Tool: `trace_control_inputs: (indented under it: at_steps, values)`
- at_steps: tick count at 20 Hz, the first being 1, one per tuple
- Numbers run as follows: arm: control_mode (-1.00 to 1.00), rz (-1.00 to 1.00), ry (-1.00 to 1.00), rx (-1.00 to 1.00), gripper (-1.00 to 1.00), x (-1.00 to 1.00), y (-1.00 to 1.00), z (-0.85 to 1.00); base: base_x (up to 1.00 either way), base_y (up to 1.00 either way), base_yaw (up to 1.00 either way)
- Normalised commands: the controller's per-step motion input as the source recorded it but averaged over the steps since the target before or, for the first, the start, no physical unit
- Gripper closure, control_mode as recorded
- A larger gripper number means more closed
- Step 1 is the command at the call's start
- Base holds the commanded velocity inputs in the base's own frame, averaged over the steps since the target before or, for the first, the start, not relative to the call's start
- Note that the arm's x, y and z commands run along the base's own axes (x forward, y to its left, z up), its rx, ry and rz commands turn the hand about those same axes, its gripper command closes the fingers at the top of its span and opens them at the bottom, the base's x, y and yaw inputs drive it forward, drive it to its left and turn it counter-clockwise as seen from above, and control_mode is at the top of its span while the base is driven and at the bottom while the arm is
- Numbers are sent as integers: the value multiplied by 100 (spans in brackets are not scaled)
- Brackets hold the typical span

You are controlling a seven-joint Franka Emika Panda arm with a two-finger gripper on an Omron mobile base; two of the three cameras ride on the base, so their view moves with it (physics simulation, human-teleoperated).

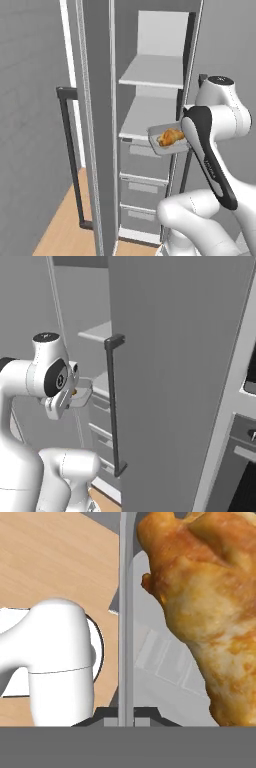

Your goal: Take the meat container that has the chicken drumstick and place it on the second highest rack of the freezer. Then take the vegetable container that has the garlic and cucumber and place it on the highest rack of the freezer.

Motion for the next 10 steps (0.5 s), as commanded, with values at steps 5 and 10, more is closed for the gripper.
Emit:
trace_control_inputs:
  at_steps: [5,10]
  values:
    - [100,0,0,0,100,0,0,0,36,32,-42]
    - [100,0,0,0,100,0,0,0,34,30,-36]
